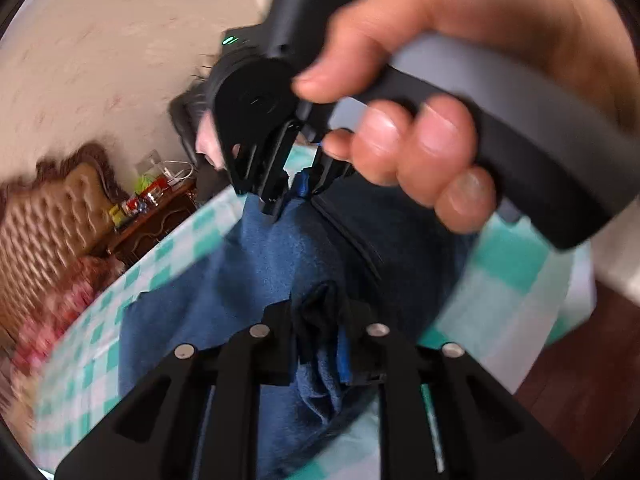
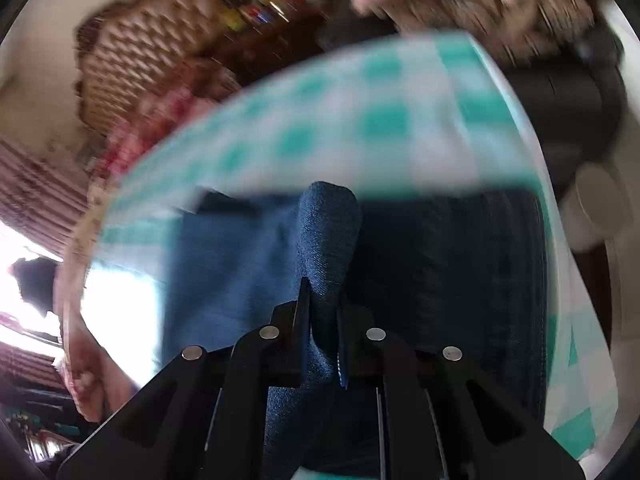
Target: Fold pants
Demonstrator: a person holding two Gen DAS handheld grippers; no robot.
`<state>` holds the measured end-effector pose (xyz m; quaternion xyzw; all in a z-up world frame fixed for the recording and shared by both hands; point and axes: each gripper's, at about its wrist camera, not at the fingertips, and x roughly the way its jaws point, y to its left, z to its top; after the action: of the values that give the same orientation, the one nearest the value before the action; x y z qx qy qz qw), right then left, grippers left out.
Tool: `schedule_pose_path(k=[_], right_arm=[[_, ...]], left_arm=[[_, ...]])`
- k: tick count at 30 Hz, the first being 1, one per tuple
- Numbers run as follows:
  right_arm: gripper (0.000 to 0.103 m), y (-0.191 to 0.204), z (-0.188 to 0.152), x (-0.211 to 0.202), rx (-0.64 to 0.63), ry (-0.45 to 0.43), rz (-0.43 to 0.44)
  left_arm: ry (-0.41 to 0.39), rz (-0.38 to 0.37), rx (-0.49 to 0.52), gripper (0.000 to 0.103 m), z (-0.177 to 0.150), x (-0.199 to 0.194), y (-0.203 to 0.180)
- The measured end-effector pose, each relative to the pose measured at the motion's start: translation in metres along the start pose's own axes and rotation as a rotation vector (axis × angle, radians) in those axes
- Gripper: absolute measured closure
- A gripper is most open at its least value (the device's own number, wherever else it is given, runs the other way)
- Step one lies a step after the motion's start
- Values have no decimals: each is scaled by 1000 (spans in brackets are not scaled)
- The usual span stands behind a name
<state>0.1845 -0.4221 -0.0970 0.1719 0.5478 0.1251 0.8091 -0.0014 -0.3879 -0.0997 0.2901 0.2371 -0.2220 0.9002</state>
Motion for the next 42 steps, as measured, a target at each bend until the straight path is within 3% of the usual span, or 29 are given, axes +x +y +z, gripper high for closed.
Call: schedule_pose_path(k=[4, 9, 12, 13, 15, 22, 29, 39, 42], right_arm=[[78, -9, -2, 2, -13, 1, 55], [72, -16, 0, 2, -14, 12, 53], [74, -11, 4, 5, -39, 19, 24], [84, -11, 4, 1, -49, 19, 18], [92, -2, 7, -7, -67, 13, 24], [95, 7, 30, -63, -101, -70, 70], [95, -33, 37, -77, -49, -88, 43], [95, -76, 27, -55, -16, -75, 61], [91, -89, 22, -46, 1, -73, 49]], left_arm=[[-20, 91, 102, 68, -8, 8, -22], [-49, 173, 158, 65, -17, 10, -33], [-26, 156, 164, 88, -21, 14, -37], [-31, 162, 164, 90, -21, 7, -39], [-41, 195, 168, 91, -18, 3, -36], [-136, 309, 175, 91, 24, -23, -27], [-166, 283, 240, 91, 53, -13, -53], [-118, 211, 319, 91, 47, 27, -84], [-92, 142, 328, 79, 36, 35, -98]])
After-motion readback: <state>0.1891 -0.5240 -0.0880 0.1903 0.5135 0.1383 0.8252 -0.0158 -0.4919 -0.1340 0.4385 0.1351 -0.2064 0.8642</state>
